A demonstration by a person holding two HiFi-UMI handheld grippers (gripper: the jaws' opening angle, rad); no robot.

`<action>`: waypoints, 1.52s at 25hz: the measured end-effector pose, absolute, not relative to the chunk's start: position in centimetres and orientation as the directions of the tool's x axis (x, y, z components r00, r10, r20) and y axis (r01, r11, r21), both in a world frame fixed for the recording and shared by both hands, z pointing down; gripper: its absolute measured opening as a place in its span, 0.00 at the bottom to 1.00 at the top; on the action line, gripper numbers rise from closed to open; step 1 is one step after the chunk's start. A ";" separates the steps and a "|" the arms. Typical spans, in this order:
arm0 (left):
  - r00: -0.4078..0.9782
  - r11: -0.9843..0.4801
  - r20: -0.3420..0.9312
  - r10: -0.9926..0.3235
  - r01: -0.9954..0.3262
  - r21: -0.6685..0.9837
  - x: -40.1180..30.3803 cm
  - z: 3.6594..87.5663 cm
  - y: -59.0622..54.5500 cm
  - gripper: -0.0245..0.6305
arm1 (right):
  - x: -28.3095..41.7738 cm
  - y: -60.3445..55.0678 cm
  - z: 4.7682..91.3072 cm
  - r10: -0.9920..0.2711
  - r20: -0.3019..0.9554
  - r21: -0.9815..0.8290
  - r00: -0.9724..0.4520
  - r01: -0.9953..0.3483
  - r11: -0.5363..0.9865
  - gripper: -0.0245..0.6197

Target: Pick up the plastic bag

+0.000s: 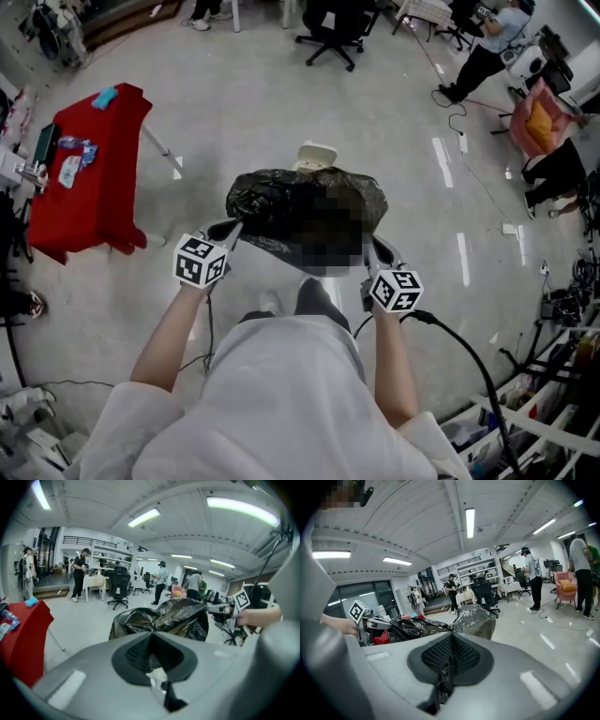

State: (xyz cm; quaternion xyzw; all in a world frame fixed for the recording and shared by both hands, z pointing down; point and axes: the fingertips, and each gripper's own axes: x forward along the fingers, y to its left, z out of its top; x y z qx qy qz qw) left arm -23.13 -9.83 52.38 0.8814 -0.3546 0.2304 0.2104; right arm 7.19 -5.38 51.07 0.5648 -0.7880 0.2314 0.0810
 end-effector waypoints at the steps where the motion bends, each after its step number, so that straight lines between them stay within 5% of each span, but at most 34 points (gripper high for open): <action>1: 0.646 -0.665 0.555 -0.524 -0.718 0.207 -23.1 52.1 -9.3 0.05 | 7.1 -4.7 50.7 -0.855 0.385 -0.272 -0.347 -0.928 0.254 0.04; 38: 0.642 -0.636 0.498 -0.582 -0.742 0.213 -13.8 48.1 -4.3 0.05 | 16.1 0.4 46.9 -0.871 0.324 -0.300 -0.368 -0.914 0.274 0.04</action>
